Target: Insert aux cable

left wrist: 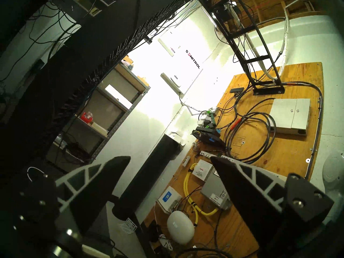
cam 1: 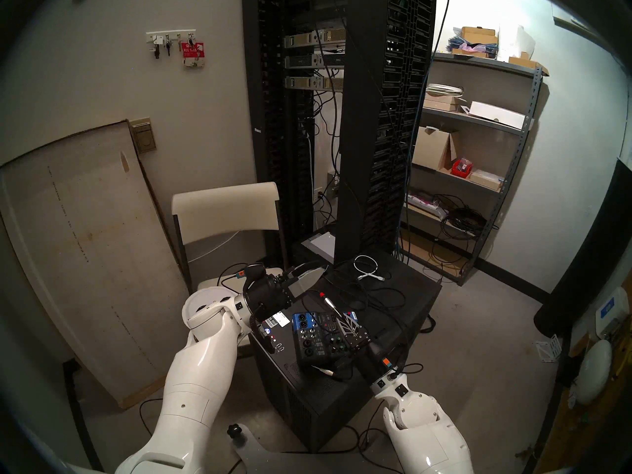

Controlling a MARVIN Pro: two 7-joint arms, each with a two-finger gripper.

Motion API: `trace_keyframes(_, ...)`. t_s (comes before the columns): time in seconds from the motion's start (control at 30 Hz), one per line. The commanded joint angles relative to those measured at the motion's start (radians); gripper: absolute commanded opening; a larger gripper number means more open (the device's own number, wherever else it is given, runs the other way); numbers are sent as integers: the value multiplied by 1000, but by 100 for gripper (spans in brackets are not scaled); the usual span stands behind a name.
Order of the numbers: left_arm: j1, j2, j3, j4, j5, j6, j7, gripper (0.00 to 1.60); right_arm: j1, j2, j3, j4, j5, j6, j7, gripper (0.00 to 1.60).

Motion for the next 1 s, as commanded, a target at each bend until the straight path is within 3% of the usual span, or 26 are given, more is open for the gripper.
trace_keyframes(0.0, 5, -8, 2, -44, -7, 16, 6, 160, 10, -1, -2, -21, 6, -12, 4, 0)
trace_keyframes(0.43, 6, -2, 10, -43, -6, 33, -4, 160, 26, -10, 1, -10, -2, -15, -8, 0)
trace_keyframes(0.5, 24, -21, 12, -30, -29, 70, -6, 160, 31, -10, 4, -6, -4, -17, -13, 0)
trace_keyframes(0.97, 81, -58, 9, 12, -69, 97, -6, 160, 34, -5, 5, -14, 6, -20, -15, 0)
